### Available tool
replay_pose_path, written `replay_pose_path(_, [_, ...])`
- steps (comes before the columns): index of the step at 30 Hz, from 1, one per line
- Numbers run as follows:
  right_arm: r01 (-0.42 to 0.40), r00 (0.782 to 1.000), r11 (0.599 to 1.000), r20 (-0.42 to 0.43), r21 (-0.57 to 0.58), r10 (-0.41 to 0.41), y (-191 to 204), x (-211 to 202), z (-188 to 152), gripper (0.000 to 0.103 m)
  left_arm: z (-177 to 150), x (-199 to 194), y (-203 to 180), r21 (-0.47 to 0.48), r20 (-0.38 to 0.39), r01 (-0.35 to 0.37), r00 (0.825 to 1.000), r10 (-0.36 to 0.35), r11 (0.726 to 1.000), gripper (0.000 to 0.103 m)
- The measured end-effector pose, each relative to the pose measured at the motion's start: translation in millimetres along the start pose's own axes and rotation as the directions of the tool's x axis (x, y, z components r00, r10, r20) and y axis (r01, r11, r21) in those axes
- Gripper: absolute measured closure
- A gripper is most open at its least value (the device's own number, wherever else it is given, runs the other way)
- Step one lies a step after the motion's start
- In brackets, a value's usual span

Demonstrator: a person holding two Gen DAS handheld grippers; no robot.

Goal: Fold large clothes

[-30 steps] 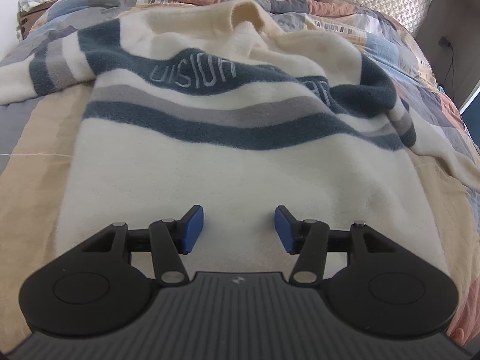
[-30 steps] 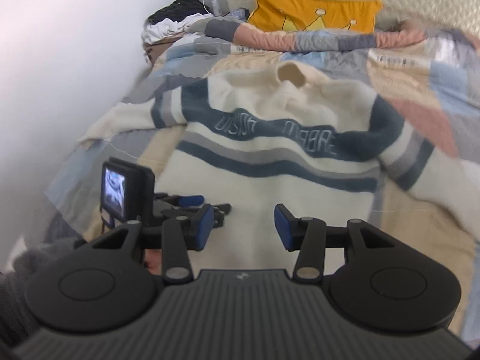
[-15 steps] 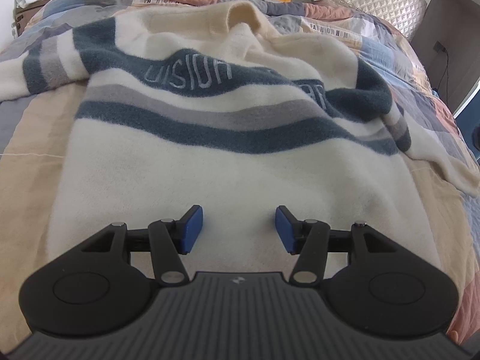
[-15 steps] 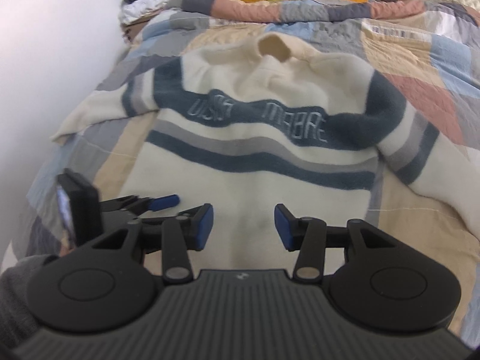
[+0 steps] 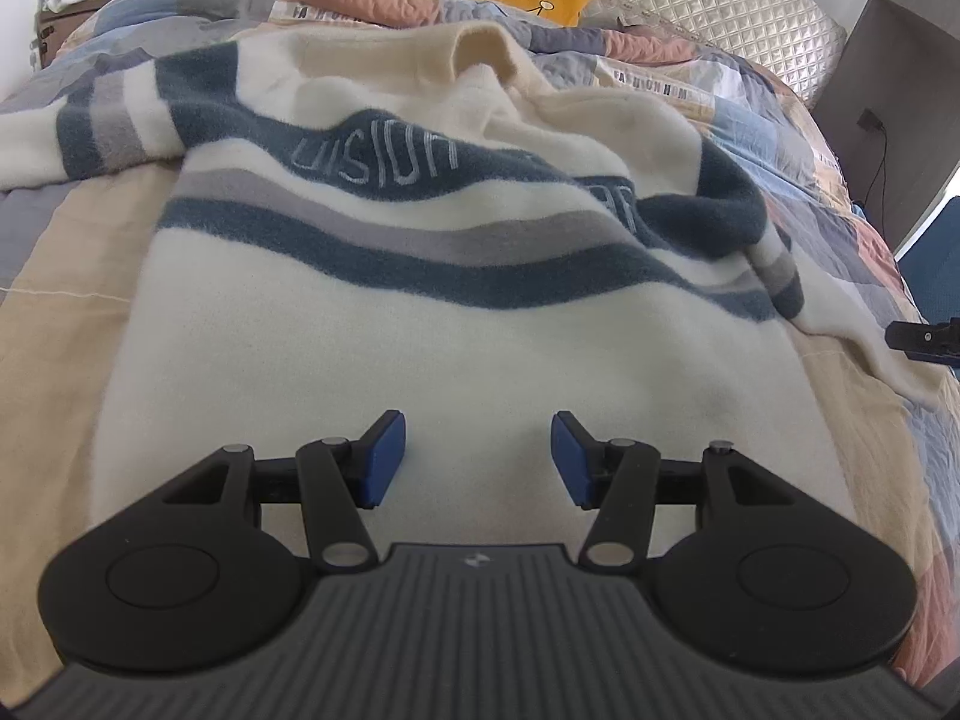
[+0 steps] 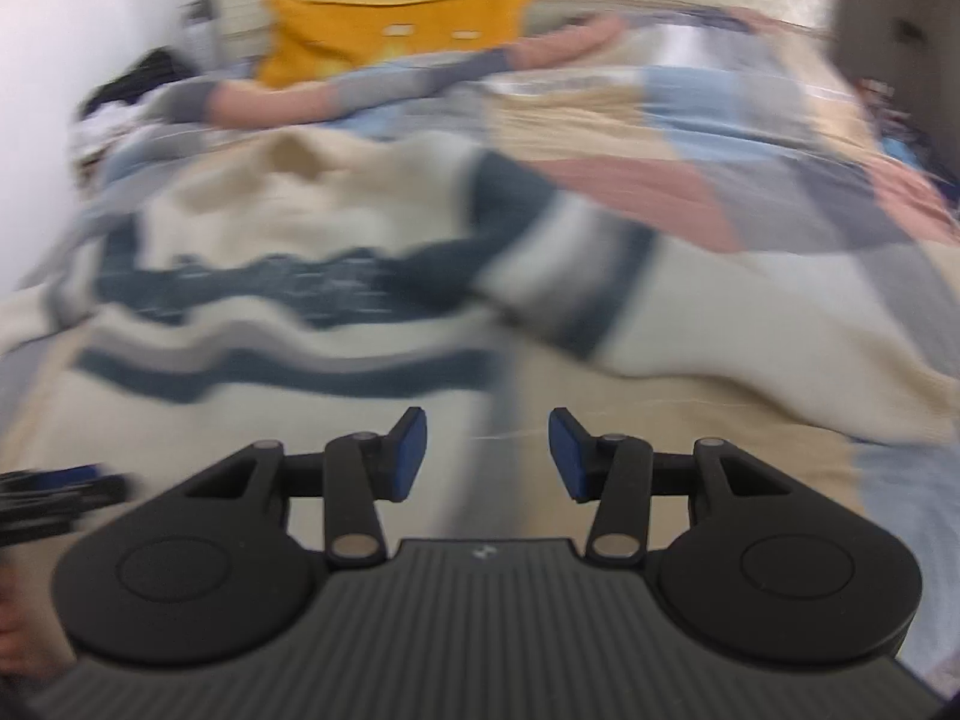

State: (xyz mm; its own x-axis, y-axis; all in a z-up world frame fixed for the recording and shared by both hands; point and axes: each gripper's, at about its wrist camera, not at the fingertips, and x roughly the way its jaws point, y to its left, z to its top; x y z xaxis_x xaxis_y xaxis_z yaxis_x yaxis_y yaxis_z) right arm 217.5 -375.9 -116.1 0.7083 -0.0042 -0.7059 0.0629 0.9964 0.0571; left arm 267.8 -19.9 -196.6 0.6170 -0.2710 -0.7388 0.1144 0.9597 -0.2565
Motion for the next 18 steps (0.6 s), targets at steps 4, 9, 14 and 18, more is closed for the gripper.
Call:
replay_pose_path(4, [0.039, 0.999, 0.992, 0.032, 0.121, -0.043, -46.9, 8.2, -10.6, 0.055, -2.1, -1.2, -0.9, 0.007, 0.004, 0.010, 1.000, -0.010, 1.000, 0.043])
replay_pose_path(9, [0.055, 0.996, 0.947, 0.047, 0.318, -0.074, -104.8, 33.6, -26.8, 0.055, -4.4, -4.0, -2.8, 0.006, 0.014, 0.047, 0.999, -0.047, 0.999, 0.041])
replay_pose_path(14, [0.042, 0.993, 0.820, 0.065, 0.570, -0.096, -159.3, 59.4, -50.8, 0.030, -6.5, 3.7, -8.1, 0.032, 0.005, 0.046, 0.999, -0.046, 0.998, 0.036])
replay_pose_path(18, [-0.047, 0.985, 0.716, 0.152, 0.696, -0.082, -191.5, 69.6, -68.4, 0.030, -5.9, 6.9, -7.5, 0.022, 0.006, 0.050, 0.999, -0.050, 0.999, 0.035])
